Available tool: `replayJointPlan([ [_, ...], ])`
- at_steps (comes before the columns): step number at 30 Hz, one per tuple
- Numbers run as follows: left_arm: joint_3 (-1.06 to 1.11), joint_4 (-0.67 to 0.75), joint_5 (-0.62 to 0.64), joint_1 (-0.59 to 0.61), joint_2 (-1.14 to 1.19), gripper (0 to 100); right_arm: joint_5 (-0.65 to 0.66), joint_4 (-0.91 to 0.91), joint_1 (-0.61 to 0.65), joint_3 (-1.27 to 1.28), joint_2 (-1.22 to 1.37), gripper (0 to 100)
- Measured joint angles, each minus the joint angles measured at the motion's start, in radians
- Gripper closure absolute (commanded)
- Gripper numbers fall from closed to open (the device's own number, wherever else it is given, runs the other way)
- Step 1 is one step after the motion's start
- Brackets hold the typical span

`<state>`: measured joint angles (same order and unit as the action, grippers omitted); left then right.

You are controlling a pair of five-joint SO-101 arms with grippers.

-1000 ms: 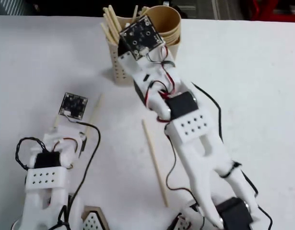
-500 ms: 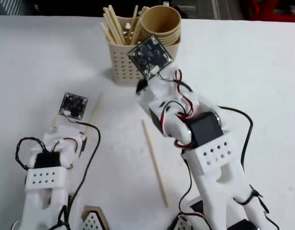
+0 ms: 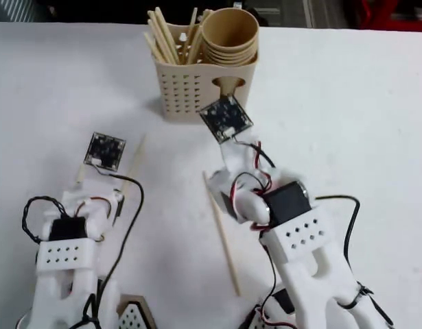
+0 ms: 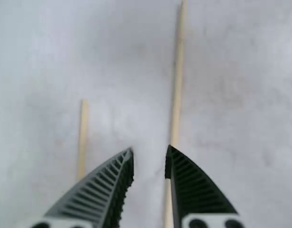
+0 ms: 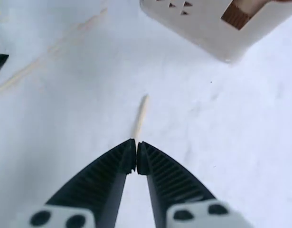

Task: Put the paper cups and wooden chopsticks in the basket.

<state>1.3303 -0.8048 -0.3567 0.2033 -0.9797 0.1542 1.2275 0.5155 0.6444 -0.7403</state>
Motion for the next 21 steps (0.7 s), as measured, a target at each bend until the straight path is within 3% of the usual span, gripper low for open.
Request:
replayJointPlan([
  [8,0.000,0.000,0.000,0.005,0.000,87,0.000,-0.236,-0.051,0.281,-0.002,97.9],
  [13,-0.009,-0.009,-0.037,0.068,0.000,87,0.000,-0.350,-0.081,0.379,-0.002,97.8],
  [18,-0.192,-0.212,-0.095,0.143,0.000,87,-0.034,-0.390,-0.068,0.404,-0.002,97.8],
  [21,-0.374,-0.377,-0.127,0.161,0.000,80,-0.037,-0.394,-0.055,0.404,-0.002,97.8],
])
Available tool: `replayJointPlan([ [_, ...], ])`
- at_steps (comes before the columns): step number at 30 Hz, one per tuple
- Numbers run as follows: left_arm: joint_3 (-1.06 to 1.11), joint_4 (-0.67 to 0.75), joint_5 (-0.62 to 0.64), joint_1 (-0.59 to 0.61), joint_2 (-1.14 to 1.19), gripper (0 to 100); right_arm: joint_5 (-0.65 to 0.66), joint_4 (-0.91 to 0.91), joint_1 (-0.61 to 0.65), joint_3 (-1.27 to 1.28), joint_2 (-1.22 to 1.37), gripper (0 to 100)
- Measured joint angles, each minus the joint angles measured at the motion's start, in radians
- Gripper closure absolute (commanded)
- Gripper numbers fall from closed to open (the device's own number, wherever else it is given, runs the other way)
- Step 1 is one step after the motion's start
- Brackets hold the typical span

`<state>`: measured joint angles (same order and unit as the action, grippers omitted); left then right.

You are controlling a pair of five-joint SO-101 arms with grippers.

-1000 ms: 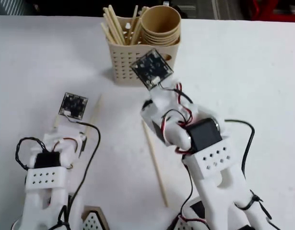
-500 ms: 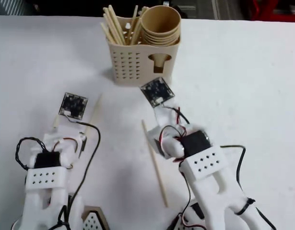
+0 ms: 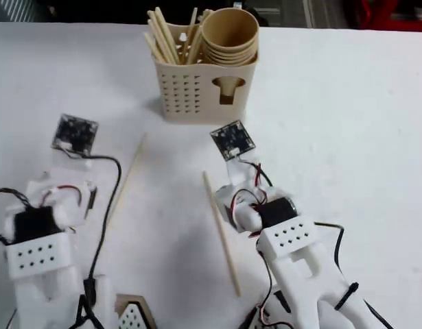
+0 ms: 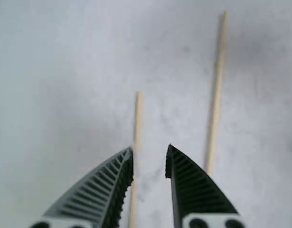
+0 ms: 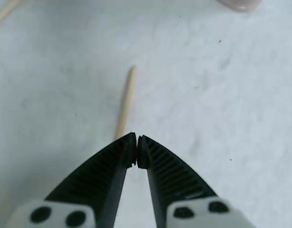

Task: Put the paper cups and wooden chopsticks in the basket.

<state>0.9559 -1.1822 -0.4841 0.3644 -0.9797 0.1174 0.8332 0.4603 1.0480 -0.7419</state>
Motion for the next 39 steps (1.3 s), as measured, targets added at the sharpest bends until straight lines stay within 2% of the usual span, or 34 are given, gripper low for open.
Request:
replayJointPlan([
  [5,-0.272,-0.226,-0.032,0.005,0.035,77,0.000,0.000,0.000,0.000,0.000,97.8],
  [11,-0.509,-0.354,-0.115,0.012,0.364,77,0.000,0.000,0.000,0.008,0.000,97.8],
  [23,-0.890,-0.365,-0.230,0.098,1.131,78,0.000,0.000,0.000,0.011,0.000,97.8],
  [28,-1.028,-0.359,-0.270,0.104,1.389,83,0.000,0.000,0.000,0.011,0.000,97.8],
  [34,-1.175,-0.368,-0.270,0.104,1.616,83,0.000,0.000,0.000,0.011,0.000,97.8],
  [39,-1.255,-0.379,-0.270,0.104,1.705,85,0.000,0.000,0.000,0.011,0.000,97.8],
])
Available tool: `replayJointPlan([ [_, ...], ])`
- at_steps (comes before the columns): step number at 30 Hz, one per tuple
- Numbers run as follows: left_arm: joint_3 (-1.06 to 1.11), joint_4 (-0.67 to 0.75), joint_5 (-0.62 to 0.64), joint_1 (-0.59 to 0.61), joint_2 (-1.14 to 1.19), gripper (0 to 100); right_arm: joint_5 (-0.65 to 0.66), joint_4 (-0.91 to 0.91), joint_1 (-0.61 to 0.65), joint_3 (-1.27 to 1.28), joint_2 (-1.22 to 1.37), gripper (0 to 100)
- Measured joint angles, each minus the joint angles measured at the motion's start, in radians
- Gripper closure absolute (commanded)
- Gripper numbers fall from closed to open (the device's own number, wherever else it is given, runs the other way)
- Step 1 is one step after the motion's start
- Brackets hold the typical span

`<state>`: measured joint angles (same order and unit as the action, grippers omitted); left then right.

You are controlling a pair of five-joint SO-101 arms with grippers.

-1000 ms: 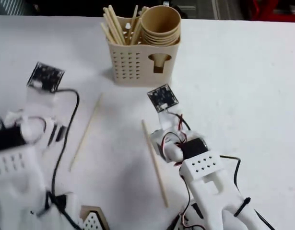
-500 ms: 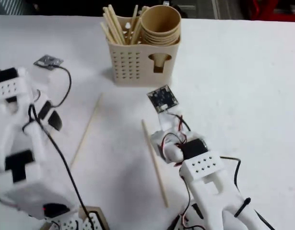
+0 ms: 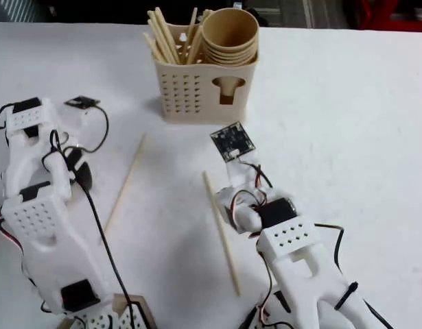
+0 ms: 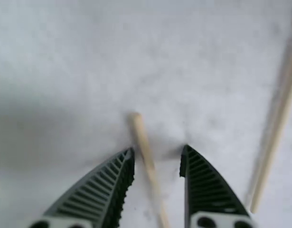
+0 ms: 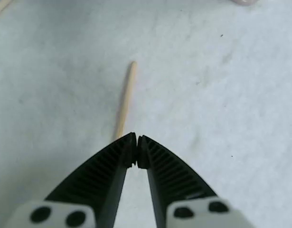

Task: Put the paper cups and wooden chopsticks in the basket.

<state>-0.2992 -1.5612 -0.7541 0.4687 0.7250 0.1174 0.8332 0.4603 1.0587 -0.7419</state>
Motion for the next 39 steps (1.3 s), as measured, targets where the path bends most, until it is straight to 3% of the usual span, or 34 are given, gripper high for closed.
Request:
replayJointPlan([
  [5,-0.014,-0.015,0.000,0.000,0.015,98,0.000,0.000,0.000,0.000,0.000,97.8],
  [18,-0.144,-0.209,-0.008,-0.003,-0.005,98,0.000,0.000,0.000,0.000,0.000,97.8],
  [27,-0.144,-0.216,0.104,-0.023,-0.344,98,0.000,0.000,0.000,0.000,0.000,97.8],
  [34,-0.147,-0.221,0.215,-0.155,-0.657,98,0.000,0.000,0.000,0.000,0.000,97.8],
  [39,-0.147,-0.141,0.324,-0.270,-0.842,98,0.000,0.000,0.000,0.000,0.000,97.8],
])
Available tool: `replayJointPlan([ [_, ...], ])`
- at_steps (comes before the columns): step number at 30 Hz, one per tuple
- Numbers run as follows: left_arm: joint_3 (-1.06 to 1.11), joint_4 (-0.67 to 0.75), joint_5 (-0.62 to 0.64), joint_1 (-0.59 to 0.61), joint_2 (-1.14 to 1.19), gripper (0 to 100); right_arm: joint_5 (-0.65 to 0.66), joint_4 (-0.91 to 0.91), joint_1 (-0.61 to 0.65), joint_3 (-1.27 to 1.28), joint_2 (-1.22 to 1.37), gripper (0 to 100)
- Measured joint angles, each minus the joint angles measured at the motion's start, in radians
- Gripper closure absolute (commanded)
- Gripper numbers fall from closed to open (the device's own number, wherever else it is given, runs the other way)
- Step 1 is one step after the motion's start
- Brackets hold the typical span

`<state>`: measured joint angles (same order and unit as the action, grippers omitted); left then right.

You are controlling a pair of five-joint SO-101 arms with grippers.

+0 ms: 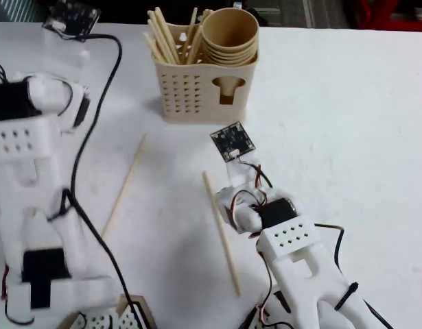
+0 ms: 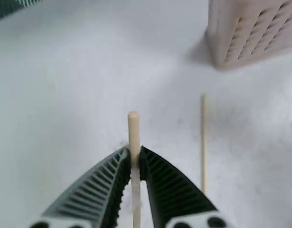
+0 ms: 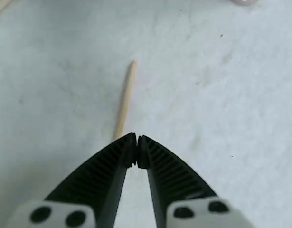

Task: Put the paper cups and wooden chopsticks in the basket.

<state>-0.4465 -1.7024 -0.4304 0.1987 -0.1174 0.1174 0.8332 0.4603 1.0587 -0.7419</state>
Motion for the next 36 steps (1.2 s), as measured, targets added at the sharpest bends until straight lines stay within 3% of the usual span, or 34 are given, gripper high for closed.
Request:
replayJointPlan([
  [8,-0.009,0.230,0.192,-0.160,-0.097,98,0.000,-0.006,0.000,0.000,0.000,97.8],
  [14,-0.009,0.457,0.328,-0.233,-0.097,98,0.000,-0.115,0.000,0.066,0.000,97.8],
  [23,-0.009,0.729,0.348,-0.313,-0.097,98,0.000,-0.140,0.000,0.072,0.000,97.8],
  [36,-0.009,0.945,0.348,-0.402,-0.055,98,0.000,-0.140,0.000,0.078,0.000,97.8],
])
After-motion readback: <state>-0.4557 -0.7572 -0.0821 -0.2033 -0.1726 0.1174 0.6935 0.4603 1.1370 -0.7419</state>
